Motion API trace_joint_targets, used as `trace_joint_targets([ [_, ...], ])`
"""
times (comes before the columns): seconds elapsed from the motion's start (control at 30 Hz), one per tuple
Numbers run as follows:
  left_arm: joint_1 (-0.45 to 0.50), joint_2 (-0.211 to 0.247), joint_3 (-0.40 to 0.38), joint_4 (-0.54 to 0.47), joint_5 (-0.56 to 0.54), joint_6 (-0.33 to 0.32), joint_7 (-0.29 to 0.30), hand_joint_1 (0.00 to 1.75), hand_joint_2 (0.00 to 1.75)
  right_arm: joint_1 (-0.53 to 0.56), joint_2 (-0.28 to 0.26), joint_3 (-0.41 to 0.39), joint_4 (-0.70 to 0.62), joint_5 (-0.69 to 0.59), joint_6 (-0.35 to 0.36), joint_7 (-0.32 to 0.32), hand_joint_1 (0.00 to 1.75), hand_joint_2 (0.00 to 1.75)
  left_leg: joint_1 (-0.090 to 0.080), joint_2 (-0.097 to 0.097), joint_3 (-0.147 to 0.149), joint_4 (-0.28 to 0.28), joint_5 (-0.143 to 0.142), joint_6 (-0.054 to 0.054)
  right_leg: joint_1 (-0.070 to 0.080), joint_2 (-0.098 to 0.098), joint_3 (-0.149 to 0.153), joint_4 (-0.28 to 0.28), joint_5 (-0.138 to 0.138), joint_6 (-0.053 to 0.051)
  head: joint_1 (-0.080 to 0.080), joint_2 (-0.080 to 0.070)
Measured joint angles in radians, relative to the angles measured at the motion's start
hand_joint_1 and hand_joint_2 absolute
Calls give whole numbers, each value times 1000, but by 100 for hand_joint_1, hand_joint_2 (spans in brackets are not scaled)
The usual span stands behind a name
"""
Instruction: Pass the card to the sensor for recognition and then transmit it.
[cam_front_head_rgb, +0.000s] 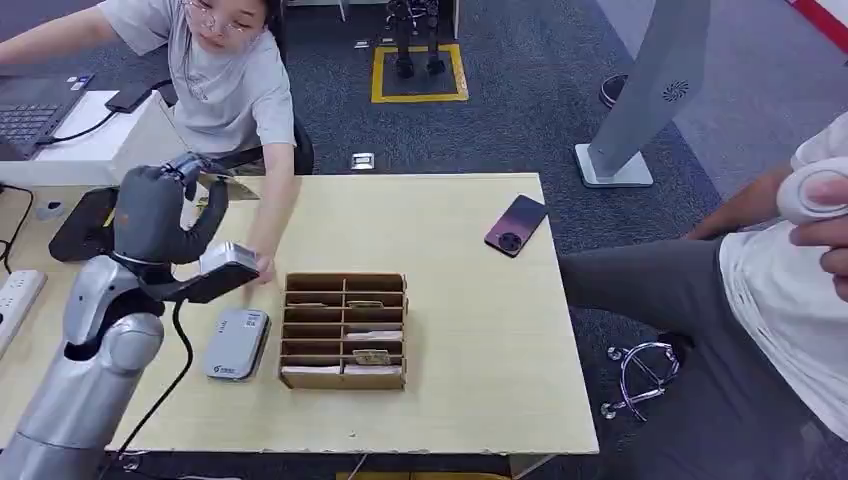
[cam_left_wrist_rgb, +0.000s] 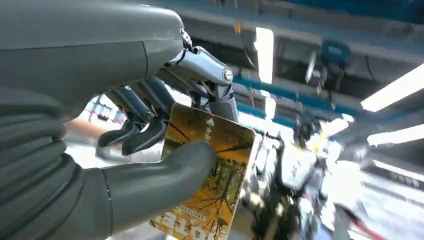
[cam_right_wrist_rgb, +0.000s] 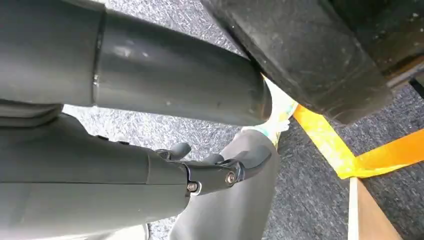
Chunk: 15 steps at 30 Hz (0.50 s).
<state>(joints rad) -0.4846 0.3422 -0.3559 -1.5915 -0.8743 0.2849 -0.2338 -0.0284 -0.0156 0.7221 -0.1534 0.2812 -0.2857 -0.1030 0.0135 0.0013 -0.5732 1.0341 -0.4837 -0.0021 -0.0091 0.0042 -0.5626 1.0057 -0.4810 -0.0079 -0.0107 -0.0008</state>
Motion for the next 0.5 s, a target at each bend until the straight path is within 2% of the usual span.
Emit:
trace_joint_targets([
  [0.3,-29,8,18,-16,-12,3,-2,175,175,-1,0,0,0,0,0,0,0,0,0,-1,-1,0,0,0,0,0,-1,0,0,0,0,0],
  [0.4,-52,17,18,-15,-52,2,48,175,175,-1,0,0,0,0,3,-2,0,0,0,0,-1,0,0,0,0,0,-2,0,0,0,0,0],
  [0.5,-149,33,19,16,-46,-42,89,175,175,0,0,0,0,1,3,-2,0,0,0,-1,-2,0,1,-1,0,-1,-2,0,1,0,1,0],
])
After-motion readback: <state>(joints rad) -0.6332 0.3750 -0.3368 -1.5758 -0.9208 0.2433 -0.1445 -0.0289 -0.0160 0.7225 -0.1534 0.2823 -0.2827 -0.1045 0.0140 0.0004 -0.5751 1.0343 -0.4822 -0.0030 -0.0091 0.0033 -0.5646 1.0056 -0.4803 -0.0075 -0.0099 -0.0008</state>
